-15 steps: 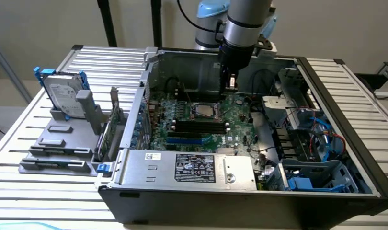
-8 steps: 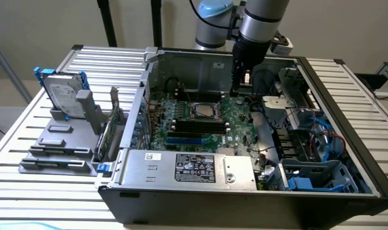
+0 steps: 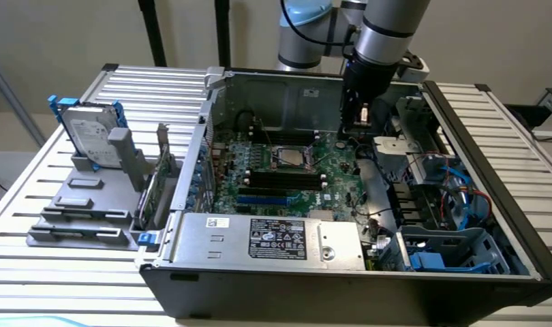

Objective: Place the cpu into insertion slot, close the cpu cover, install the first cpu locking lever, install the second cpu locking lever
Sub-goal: 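Close the cpu cover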

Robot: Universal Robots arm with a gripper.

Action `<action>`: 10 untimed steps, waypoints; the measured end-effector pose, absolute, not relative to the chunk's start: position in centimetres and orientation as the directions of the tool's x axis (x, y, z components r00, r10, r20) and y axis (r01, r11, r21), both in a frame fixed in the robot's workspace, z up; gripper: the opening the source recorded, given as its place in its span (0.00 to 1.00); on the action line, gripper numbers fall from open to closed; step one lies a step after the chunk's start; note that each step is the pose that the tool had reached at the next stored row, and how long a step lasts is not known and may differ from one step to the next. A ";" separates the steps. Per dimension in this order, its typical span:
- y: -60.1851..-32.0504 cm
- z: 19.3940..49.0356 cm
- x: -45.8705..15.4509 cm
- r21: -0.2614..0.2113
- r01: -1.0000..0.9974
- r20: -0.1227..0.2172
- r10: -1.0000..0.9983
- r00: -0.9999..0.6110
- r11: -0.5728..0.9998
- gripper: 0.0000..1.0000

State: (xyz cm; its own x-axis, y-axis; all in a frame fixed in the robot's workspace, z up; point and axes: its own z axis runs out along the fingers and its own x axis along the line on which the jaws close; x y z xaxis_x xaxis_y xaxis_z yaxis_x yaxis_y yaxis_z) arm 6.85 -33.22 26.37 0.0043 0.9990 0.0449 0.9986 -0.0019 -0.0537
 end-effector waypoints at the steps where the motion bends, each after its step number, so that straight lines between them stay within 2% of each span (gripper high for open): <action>1: -33.2 26.2 6.9 -0.054 0.999 0.045 0.999 0.002 0.001 0.11; 10: -33.3 24.6 6.7 -0.054 0.998 0.045 0.999 -0.024 0.026 0.11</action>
